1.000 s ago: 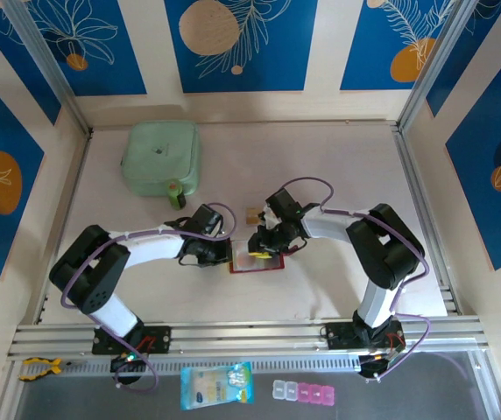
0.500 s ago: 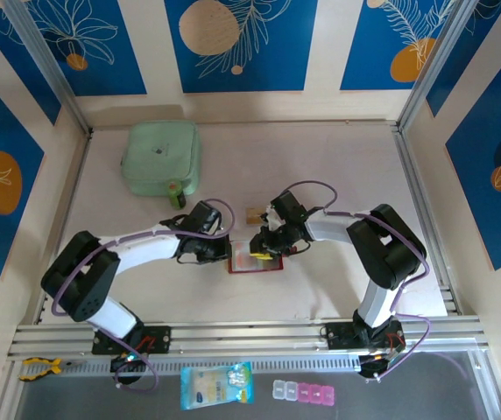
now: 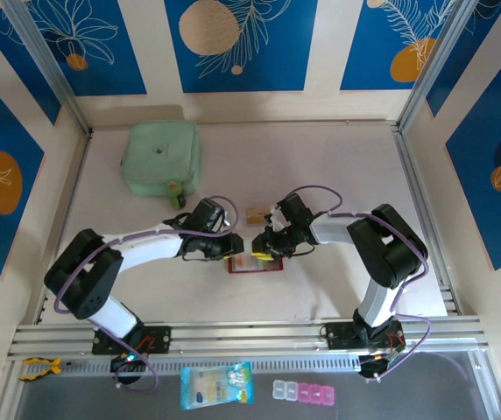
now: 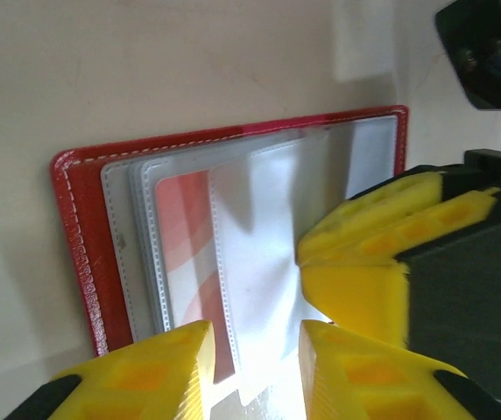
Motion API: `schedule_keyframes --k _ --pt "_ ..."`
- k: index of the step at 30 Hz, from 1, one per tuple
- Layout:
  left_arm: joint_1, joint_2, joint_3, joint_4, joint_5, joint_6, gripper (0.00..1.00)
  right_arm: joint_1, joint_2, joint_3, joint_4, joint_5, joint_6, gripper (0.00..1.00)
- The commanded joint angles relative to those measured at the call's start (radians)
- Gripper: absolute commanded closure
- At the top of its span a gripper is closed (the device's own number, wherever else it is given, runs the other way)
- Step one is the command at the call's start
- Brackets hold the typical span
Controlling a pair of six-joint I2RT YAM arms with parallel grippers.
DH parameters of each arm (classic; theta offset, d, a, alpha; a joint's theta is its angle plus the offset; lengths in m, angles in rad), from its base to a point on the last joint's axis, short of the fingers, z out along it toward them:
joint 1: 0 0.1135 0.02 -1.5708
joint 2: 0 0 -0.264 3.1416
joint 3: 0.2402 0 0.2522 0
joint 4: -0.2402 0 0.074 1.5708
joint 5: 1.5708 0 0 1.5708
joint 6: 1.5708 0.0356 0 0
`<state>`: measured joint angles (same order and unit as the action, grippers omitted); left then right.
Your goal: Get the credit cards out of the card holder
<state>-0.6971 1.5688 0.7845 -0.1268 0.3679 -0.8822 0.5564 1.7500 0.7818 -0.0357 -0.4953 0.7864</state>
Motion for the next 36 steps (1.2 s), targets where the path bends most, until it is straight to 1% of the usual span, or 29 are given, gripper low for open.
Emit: schedule_keyframes --k 1,6,15,20,28,36 --pt "-0.013 0.034 0.018 0.038 0.031 -0.024 0.68 -0.007 -0.012 -0.025 0.012 -0.031 0.02 0.73" --pt "-0.019 0.068 0.015 0.061 0.043 -0.036 0.68 -0.01 -0.012 -0.031 0.025 -0.043 0.024 0.72" --pt "-0.024 0.078 0.016 0.092 0.055 -0.053 0.78 -0.012 -0.034 -0.038 0.023 -0.049 0.025 0.73" --pt "-0.023 0.081 0.027 0.092 0.062 -0.053 0.81 -0.018 -0.059 -0.04 0.014 -0.049 0.025 0.73" --pt "-0.025 0.05 0.057 0.06 0.064 -0.049 0.8 -0.036 -0.146 -0.041 -0.052 -0.023 0.01 0.7" --pt "-0.048 0.059 0.132 0.019 0.075 -0.042 0.76 -0.099 -0.281 -0.055 -0.165 0.011 -0.037 0.69"
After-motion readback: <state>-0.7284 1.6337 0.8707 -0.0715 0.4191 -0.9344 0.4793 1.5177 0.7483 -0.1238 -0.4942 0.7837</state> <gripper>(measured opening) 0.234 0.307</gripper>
